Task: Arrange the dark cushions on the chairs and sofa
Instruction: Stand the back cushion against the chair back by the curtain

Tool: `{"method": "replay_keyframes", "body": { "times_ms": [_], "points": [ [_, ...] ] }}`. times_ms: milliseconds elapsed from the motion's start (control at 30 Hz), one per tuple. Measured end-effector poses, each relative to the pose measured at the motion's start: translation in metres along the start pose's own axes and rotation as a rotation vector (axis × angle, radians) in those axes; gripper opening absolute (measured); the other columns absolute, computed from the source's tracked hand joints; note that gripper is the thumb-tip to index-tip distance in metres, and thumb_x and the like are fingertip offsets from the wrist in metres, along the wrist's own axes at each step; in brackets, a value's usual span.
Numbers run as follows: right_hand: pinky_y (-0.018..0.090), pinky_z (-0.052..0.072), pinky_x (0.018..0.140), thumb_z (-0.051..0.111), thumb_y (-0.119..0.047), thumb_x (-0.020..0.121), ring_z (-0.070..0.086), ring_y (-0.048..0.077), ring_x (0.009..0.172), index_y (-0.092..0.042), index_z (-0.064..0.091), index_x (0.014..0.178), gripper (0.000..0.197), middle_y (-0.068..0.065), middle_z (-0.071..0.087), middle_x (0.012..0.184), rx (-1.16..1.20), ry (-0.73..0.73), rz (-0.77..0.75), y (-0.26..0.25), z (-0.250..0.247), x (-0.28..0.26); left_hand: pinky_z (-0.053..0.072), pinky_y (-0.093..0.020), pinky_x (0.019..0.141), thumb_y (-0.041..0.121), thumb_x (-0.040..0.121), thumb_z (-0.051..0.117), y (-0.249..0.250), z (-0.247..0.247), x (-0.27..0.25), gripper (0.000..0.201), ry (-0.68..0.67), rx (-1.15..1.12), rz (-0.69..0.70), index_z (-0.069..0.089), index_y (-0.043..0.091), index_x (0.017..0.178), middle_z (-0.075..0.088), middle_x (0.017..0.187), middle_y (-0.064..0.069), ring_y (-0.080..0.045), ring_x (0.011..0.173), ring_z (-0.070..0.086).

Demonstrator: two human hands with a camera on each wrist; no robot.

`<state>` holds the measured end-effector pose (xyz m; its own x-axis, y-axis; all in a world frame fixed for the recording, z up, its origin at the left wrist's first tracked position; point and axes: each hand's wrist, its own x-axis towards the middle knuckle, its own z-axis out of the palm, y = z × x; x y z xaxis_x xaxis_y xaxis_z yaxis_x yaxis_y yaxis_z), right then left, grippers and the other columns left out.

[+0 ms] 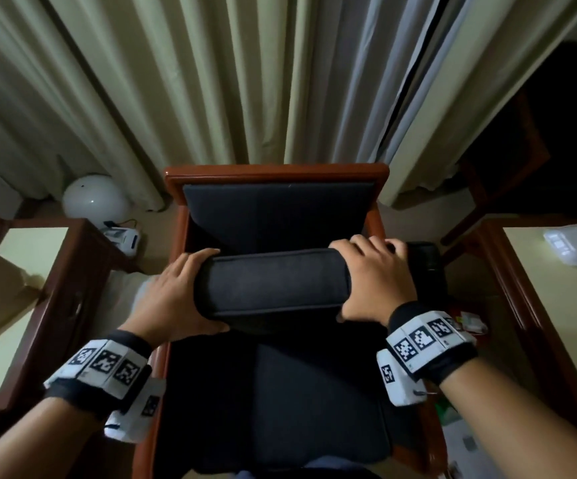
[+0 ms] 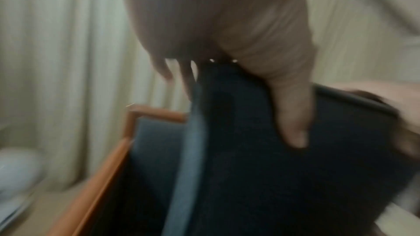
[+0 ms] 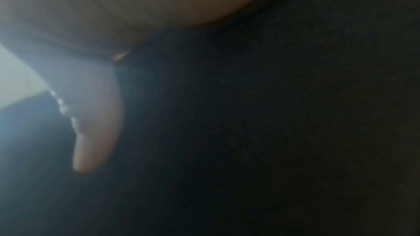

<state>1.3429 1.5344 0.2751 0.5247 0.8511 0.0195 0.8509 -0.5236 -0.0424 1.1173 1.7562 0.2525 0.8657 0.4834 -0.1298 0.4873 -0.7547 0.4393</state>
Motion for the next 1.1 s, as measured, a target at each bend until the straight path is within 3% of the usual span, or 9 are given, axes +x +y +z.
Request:
{"method": "replay_keyframes", "body": {
  "times_ms": [167,333,467,533,633,700,800,933,1100],
  "points": [
    [0.039,0.03,0.085,0.072,-0.039,0.032,0.058,0.021,0.091,-0.03,0.059,0.107,0.076,-0.01,0.061,0.096,0.074,0.126,0.009,0.007,0.015,-0.021,0.035,-0.005,0.075,0.061,0.037,0.075,0.005,0.014,-0.016,0.096,0.079,-0.296,0.0,0.045,0.026,0.121,0.051,0.103,0.026,0.017,0.093,0.052],
    [0.041,0.038,0.084,0.071,-0.04,0.028,0.064,0.025,0.092,-0.023,0.064,0.105,0.08,-0.004,0.068,0.097,0.2,0.162,0.065,0.038,-0.01,-0.034,0.051,-0.034,0.068,0.063,0.039,0.072,0.049,-0.014,-0.011,0.086,0.157,-0.153,0.154,0.054,0.019,0.11,0.063,0.089,0.009,-0.022,0.079,0.066],
    [0.053,0.049,0.092,0.09,-0.031,0.032,0.064,0.033,0.104,-0.014,0.063,0.117,0.091,0.009,0.068,0.109,0.383,0.167,0.116,0.07,-0.045,-0.04,0.049,-0.024,0.081,0.063,0.042,0.079,0.1,-0.064,0.009,0.089,0.289,-0.196,0.332,0.058,0.022,0.118,0.063,0.102,0.013,-0.004,0.091,0.06],
    [0.047,0.045,0.102,0.094,-0.015,0.04,0.056,0.031,0.117,-0.015,0.057,0.126,0.094,0.009,0.062,0.122,0.415,0.04,0.205,0.067,-0.055,-0.036,0.048,-0.025,0.087,0.065,0.043,0.081,0.118,-0.072,0.017,0.092,0.31,-0.184,0.367,0.058,0.024,0.122,0.065,0.108,0.012,-0.005,0.099,0.06],
    [0.037,0.039,0.104,0.093,-0.019,0.045,0.047,0.016,0.123,-0.031,0.042,0.136,0.104,-0.005,0.051,0.129,0.419,-0.129,0.181,0.046,-0.041,-0.028,0.047,-0.027,0.097,0.071,0.047,0.074,0.14,-0.041,0.023,0.094,0.184,-0.203,0.322,0.054,0.026,0.128,0.061,0.12,0.011,-0.003,0.108,0.056],
    [0.042,0.041,0.108,0.093,-0.017,0.046,0.048,0.018,0.127,-0.043,0.034,0.134,0.109,-0.004,0.05,0.134,0.571,-0.082,0.173,0.041,-0.027,-0.028,0.049,-0.038,0.1,0.071,0.051,0.071,0.149,-0.003,0.028,0.097,0.083,-0.264,0.302,0.05,0.025,0.133,0.056,0.126,0.006,-0.009,0.113,0.055],
    [0.053,0.039,0.108,0.092,-0.01,0.036,0.045,0.029,0.132,-0.034,0.034,0.139,0.12,0.007,0.048,0.141,0.701,0.012,0.214,0.051,-0.025,-0.04,0.037,-0.042,0.106,0.073,0.05,0.077,0.14,0.041,0.032,0.112,-0.027,-0.171,0.201,0.033,0.028,0.144,0.043,0.136,0.007,-0.014,0.126,0.044],
    [0.042,0.035,0.112,0.075,0.004,0.05,0.038,0.028,0.136,-0.02,0.033,0.145,0.107,0.01,0.041,0.145,0.664,-0.023,0.228,0.023,-0.047,-0.044,0.034,-0.04,0.103,0.079,0.038,0.068,0.091,0.061,0.027,0.125,-0.09,-0.119,0.105,0.03,0.026,0.144,0.043,0.139,0.007,-0.016,0.13,0.043],
    [0.058,0.026,0.112,0.059,-0.023,0.056,0.024,0.036,0.14,-0.023,0.024,0.148,0.099,0.01,0.03,0.145,0.298,-0.037,0.101,-0.031,-0.071,-0.04,0.038,-0.041,0.106,0.071,0.035,0.079,0.025,0.069,0.013,0.129,-0.145,-0.043,-0.033,0.032,0.019,0.143,0.046,0.138,0.002,-0.022,0.129,0.046]
  ]
}}
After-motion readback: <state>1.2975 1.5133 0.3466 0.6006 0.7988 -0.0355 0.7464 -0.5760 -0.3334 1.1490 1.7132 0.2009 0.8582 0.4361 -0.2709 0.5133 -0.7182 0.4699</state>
